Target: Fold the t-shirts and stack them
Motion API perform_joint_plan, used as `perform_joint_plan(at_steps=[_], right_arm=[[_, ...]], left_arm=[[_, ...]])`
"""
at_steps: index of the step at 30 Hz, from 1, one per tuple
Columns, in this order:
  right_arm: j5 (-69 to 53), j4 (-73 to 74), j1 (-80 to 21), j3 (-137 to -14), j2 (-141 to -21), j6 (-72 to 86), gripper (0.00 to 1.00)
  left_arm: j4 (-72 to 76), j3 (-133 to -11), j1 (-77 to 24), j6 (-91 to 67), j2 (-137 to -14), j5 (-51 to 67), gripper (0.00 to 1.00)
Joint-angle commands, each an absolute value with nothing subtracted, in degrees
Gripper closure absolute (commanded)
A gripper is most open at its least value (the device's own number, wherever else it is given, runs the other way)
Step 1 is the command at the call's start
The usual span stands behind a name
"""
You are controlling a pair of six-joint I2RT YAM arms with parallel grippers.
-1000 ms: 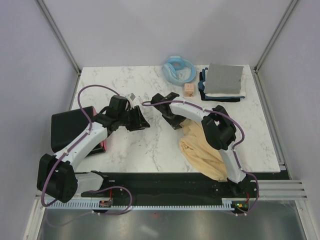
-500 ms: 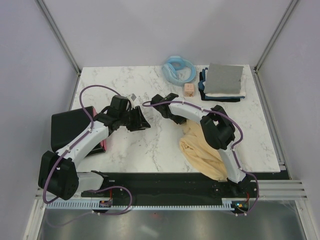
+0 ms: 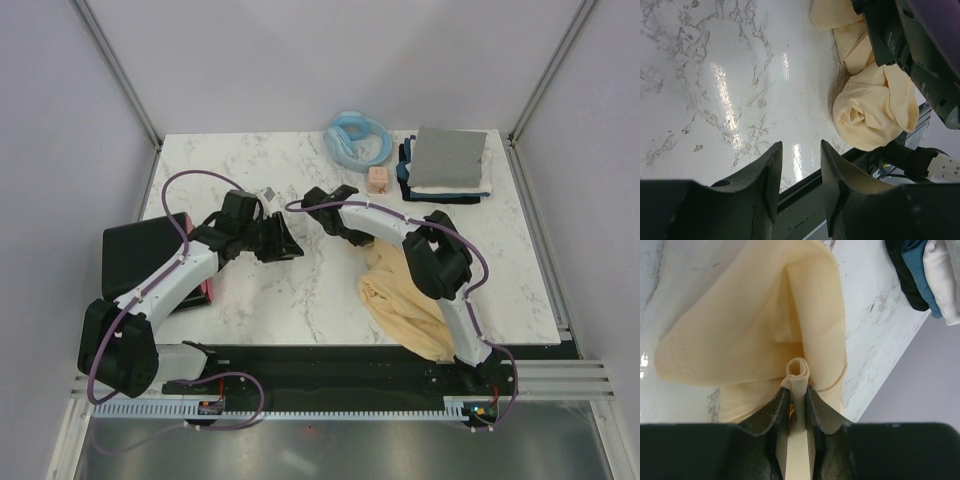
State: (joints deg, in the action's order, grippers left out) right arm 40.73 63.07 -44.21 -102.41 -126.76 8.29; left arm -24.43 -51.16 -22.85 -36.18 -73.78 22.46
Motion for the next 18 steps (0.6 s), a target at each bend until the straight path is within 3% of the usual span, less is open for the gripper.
perform_joint_plan(at_steps=[1,10,18], right_arm=[[41.05,63.98,-44.21,-104.15,-120.33,9.23,0.77],[37.71,64.51,-44.21,-105.21,-115.75,10.19,1.0],[35.33,64.86,-44.21,-105.47,-111.63,11.42,1.0]], left_arm=[[-21.18,-51.06,-22.59,-34.72,-74.88,24.69,0.57],[-19.95,-52.38,-22.59,-35.07,-76.29,26.54,0.57],[-19.86,-52.74,-22.67,-34.89,-76.29,27.33,0.57]])
